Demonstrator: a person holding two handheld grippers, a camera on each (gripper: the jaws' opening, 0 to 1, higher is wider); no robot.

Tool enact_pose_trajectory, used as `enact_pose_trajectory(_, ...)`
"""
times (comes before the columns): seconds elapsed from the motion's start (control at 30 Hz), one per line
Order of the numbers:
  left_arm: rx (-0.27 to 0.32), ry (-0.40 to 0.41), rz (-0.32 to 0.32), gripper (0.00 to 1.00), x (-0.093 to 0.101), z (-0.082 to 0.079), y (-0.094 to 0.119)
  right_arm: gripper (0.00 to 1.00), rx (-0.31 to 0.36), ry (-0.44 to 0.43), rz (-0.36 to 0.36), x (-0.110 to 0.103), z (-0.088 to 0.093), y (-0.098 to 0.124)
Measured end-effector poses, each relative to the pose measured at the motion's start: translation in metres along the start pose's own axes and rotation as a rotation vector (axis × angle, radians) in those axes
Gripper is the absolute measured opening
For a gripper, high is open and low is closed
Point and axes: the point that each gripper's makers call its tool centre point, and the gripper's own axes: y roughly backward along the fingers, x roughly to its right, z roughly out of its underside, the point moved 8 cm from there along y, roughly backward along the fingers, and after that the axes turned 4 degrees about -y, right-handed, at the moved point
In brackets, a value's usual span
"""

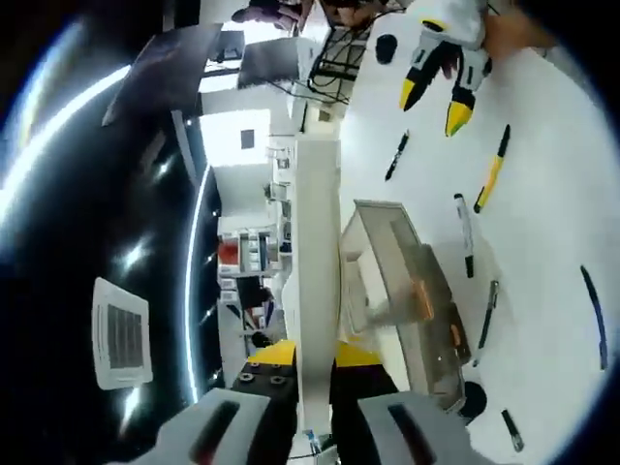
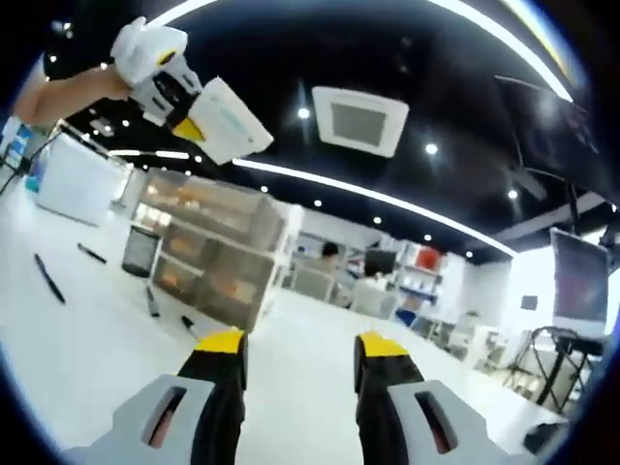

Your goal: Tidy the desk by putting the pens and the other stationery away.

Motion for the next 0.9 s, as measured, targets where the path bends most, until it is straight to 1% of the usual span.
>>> enact_pose_trajectory(0.07, -0.001, 0.104, 0.156, 0.11, 0.003, 0.002, -0.005, 0.41, 0.002, 0.002, -0.022, -0.005, -0.001, 0.0)
enact_pose_trajectory(0.1, 0.004, 0.145, 0.22, 0.11, 0.004, 0.003, -0.007, 0.41, 0.004, 0.001, -0.031, -0.007, -0.001, 0.0)
enact_pose_trajectory(0.13, -0.002, 0.18, 0.272, 0.11, 0.004, 0.003, -0.01, 0.41, 0.004, 0.003, -0.039, -0.008, -0.001, -0.001)
enact_pose_trajectory(0.2, -0.02, 0.216, 0.32, 0.11, 0.003, 0.005, -0.014, 0.41, -0.002, 0.011, -0.05, -0.011, -0.001, -0.001)
enact_pose_trajectory(0.27, -0.055, 0.198, 0.322, 0.11, -0.002, 0.007, -0.021, 0.41, -0.006, 0.014, -0.059, -0.012, 0.001, -0.001)
enact_pose_trajectory(0.33, -0.08, 0.198, 0.322, 0.11, -0.005, 0.009, -0.026, 0.41, -0.004, 0.012, -0.065, -0.013, 0.001, -0.001)
enact_pose_trajectory(0.4, -0.082, 0.214, 0.317, 0.11, -0.007, 0.012, -0.031, 0.41, -0.005, 0.008, -0.073, -0.014, 0.001, -0.001)
enact_pose_trajectory(0.43, -0.091, 0.26, 0.326, 0.11, -0.008, 0.014, -0.037, 0.41, -0.007, 0.009, -0.077, -0.016, 0.001, 0.0)
enact_pose_trajectory(0.5, -0.114, 0.286, 0.333, 0.11, -0.007, 0.018, -0.044, 0.41, -0.006, 0.009, -0.085, -0.017, 0.001, -0.001)
enact_pose_trajectory(0.53, -0.119, 0.286, 0.332, 0.11, -0.007, 0.02, -0.046, 0.41, -0.006, 0.007, -0.092, -0.018, 0.001, -0.001)
enact_pose_trajectory(0.63, -0.152, 0.276, 0.31, 0.11, -0.001, 0.025, -0.057, 0.41, 0.005, 0.006, -0.105, -0.02, -0.001, 0.0)
enact_pose_trajectory(0.7, -0.192, 0.263, 0.297, 0.11, 0.003, 0.03, -0.063, 0.41, 0.003, 0.011, -0.106, -0.021, -0.001, 0.0)
enact_pose_trajectory(0.8, -0.211, 0.263, 0.295, 0.11, 0.007, 0.032, -0.071, 0.38, 0.0, 0.009, -0.106, -0.021, -0.001, 0.001)
enact_pose_trajectory(0.83, -0.222, 0.25, 0.289, 0.11, 0.007, 0.032, -0.074, 0.37, 0.002, 0.013, -0.104, -0.021, -0.001, 0.001)
enact_pose_trajectory(0.87, -0.251, 0.223, 0.271, 0.11, 0.007, 0.033, -0.076, 0.37, 0.002, 0.013, -0.104, -0.02, -0.001, 0.001)
enact_pose_trajectory(0.9, -0.266, 0.209, 0.261, 0.11, 0.007, 0.034, -0.078, 0.37, 0.002, 0.012, -0.106, -0.02, -0.001, 0.0)
